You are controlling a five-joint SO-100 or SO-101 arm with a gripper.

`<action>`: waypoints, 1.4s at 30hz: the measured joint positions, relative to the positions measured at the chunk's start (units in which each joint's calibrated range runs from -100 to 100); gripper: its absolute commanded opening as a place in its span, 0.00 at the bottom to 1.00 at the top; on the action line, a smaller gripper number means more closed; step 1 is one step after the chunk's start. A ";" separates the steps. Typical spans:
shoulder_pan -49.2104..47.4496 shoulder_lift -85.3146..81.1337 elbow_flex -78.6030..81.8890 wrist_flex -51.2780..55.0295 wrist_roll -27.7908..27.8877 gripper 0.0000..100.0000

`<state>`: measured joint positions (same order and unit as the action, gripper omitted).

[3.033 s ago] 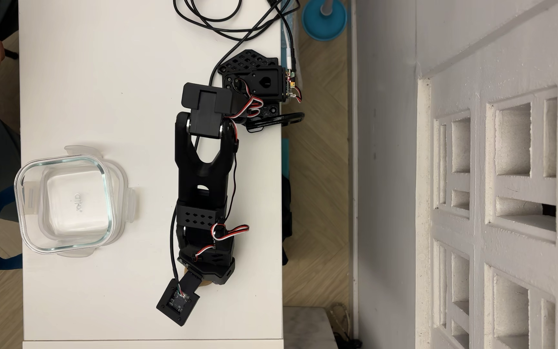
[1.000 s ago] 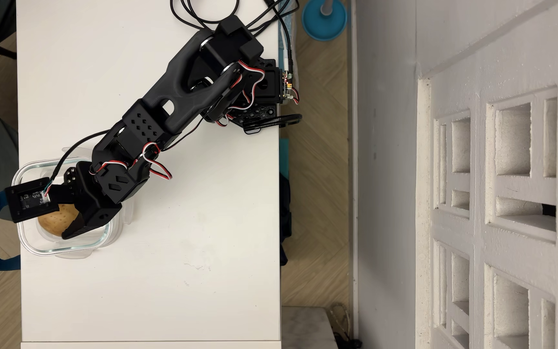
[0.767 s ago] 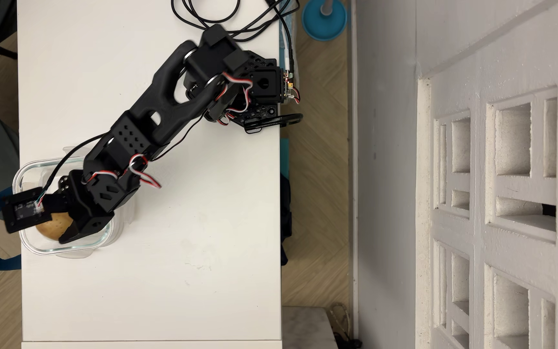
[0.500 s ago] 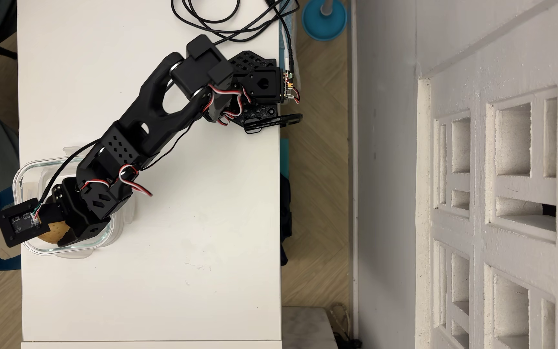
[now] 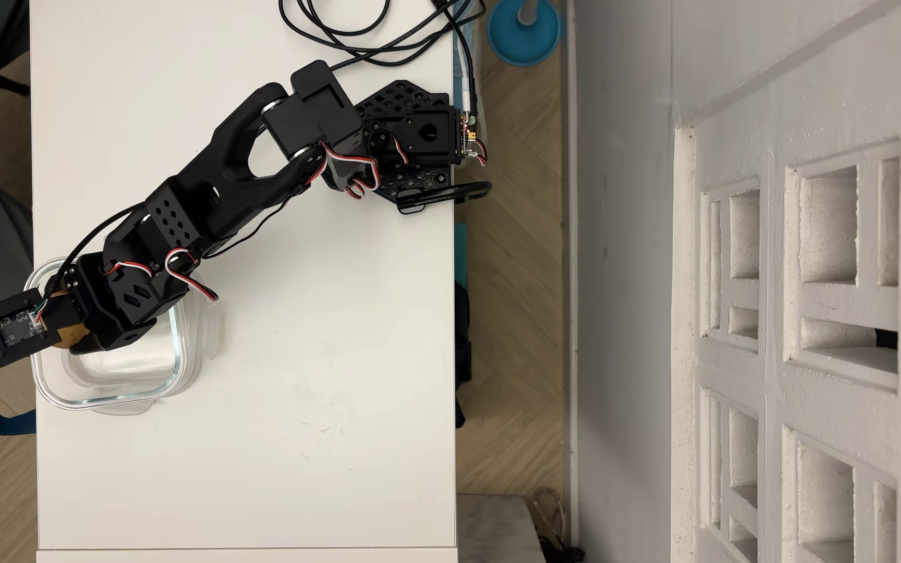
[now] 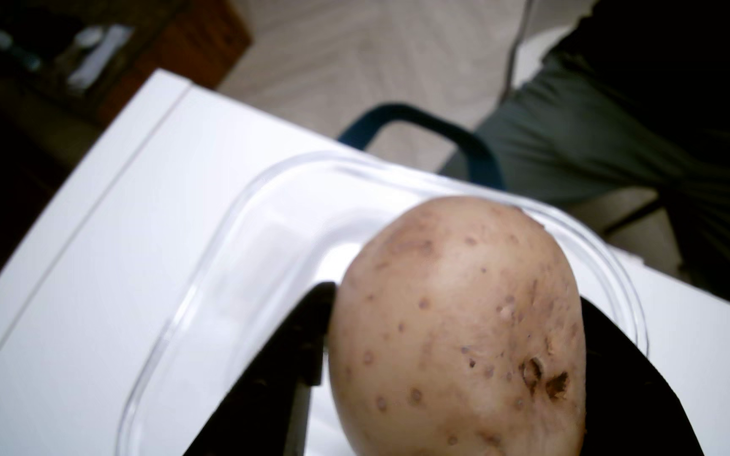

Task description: Grab the potato and put it in box

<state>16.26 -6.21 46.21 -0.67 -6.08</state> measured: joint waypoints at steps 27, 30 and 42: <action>-12.88 0.00 0.00 0.00 0.00 0.20; -12.88 0.00 0.00 0.00 0.00 0.25; -12.88 0.09 0.90 0.00 0.00 0.32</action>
<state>3.38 -6.12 47.11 -0.67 -6.08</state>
